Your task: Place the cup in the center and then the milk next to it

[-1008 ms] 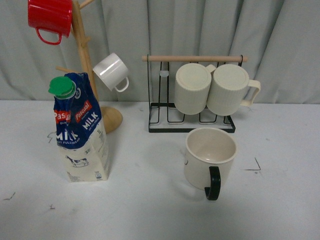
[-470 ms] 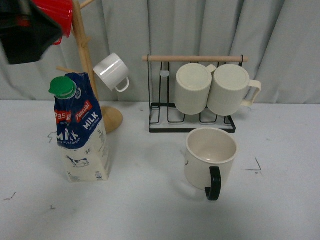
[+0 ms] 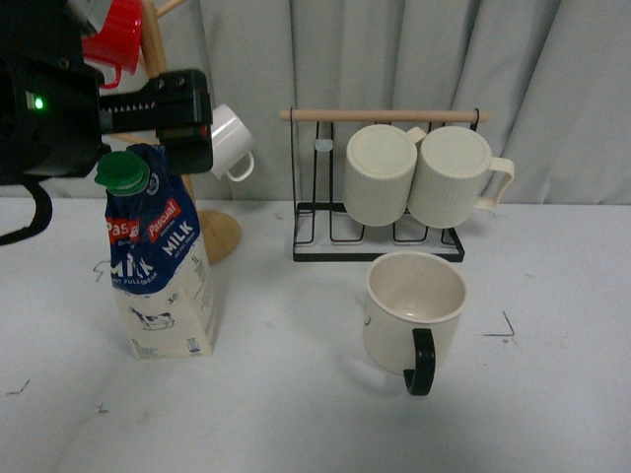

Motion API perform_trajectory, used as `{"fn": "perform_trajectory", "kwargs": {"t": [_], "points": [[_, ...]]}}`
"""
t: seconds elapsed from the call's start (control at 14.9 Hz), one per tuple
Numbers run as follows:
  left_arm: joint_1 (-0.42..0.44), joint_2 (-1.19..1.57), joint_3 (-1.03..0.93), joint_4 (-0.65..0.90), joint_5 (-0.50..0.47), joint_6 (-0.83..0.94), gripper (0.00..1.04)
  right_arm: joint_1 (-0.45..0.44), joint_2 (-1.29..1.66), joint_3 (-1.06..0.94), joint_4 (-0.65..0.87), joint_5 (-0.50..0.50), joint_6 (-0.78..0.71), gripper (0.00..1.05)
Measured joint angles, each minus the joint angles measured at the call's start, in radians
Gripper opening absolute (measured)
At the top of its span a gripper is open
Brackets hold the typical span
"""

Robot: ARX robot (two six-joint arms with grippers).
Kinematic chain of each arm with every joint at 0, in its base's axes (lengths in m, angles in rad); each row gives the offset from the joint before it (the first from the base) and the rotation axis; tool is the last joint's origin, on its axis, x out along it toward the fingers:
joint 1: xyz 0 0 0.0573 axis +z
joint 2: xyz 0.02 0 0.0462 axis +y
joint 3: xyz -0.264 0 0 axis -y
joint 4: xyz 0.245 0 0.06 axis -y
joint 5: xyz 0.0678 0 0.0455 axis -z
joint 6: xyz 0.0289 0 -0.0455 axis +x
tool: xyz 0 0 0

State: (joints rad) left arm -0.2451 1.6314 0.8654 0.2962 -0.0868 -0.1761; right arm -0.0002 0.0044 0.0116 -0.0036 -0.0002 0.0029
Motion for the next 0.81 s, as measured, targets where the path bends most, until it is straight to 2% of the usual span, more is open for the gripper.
{"fn": "perform_trajectory", "kwargs": {"t": [0.2,0.54,0.81], "points": [[0.004,0.025,-0.012,-0.025,-0.034,-0.001,0.98,0.0,0.0,0.0,0.0,0.0,0.0,0.98],[0.014,0.118,-0.082,0.04,-0.082,-0.031,0.98,0.0,0.0,0.0,0.0,0.0,0.0,0.98],[0.003,0.117,-0.083,0.072,-0.106,-0.053,0.56,0.0,0.0,0.0,0.0,0.0,0.0,0.98]]}}
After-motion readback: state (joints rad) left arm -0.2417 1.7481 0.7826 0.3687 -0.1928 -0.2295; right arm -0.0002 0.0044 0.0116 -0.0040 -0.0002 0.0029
